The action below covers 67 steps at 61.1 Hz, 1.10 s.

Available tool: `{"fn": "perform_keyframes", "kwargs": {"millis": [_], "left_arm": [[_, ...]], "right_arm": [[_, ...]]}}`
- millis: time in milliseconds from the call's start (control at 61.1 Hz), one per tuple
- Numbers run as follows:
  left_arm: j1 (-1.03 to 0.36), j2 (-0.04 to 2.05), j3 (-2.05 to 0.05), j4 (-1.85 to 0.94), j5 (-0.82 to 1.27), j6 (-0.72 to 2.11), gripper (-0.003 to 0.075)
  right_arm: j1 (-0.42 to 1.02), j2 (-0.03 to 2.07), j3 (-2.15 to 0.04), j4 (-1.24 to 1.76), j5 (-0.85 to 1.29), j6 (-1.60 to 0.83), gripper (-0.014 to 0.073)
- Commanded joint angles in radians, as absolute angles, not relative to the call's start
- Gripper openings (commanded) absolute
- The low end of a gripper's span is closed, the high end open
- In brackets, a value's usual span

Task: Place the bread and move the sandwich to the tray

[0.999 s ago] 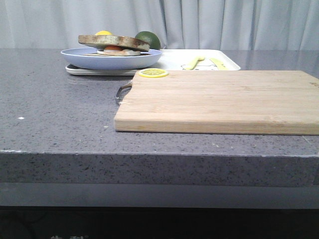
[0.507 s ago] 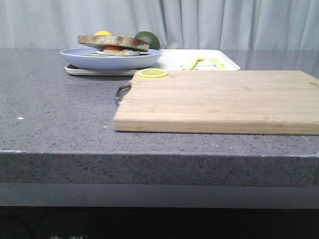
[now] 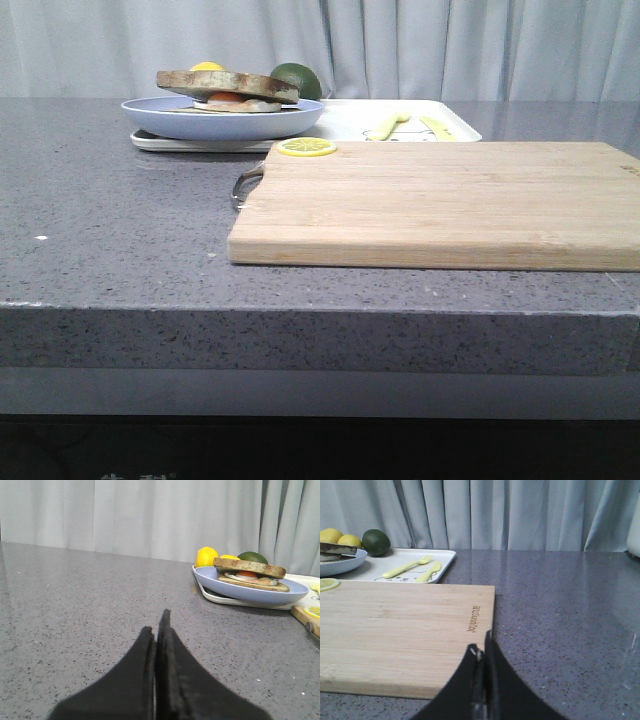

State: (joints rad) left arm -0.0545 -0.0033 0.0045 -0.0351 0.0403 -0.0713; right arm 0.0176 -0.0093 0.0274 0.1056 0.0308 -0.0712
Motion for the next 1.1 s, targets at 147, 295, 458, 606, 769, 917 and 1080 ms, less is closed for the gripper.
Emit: {"fn": "perform_keyframes", "kwargs": {"millis": [147,295,458,606,769,917,1080], "left_arm": [[-0.052,-0.025,0.006,-0.035,-0.048,-0.081,-0.002],[-0.052,-0.025,0.006,-0.035,-0.048,-0.081,-0.002],[-0.052,-0.025,0.006,-0.035,-0.048,-0.081,-0.002],[-0.052,-0.025,0.006,-0.035,-0.048,-0.081,-0.002],[-0.052,-0.025,0.006,-0.035,-0.048,-0.081,-0.002],[-0.052,-0.025,0.006,-0.035,-0.048,-0.081,-0.002],[-0.052,-0.025,0.006,-0.035,-0.048,-0.081,-0.002]], "right_arm": [[0.012,-0.029,0.025,0.0,-0.056,0.096,-0.0069],[0.011,-0.029,0.025,-0.016,-0.055,0.095,-0.0069],[-0.032,-0.029,0.025,-0.016,-0.056,0.095,-0.0069],[-0.034,-0.029,0.025,-0.016,-0.056,0.095,-0.0069],[-0.033,-0.029,0.025,-0.016,-0.057,0.095,-0.0069],[-0.033,-0.028,0.025,-0.016,-0.057,0.095,-0.0069],[-0.033,-0.028,0.025,-0.016,-0.057,0.095,-0.0069]]}}
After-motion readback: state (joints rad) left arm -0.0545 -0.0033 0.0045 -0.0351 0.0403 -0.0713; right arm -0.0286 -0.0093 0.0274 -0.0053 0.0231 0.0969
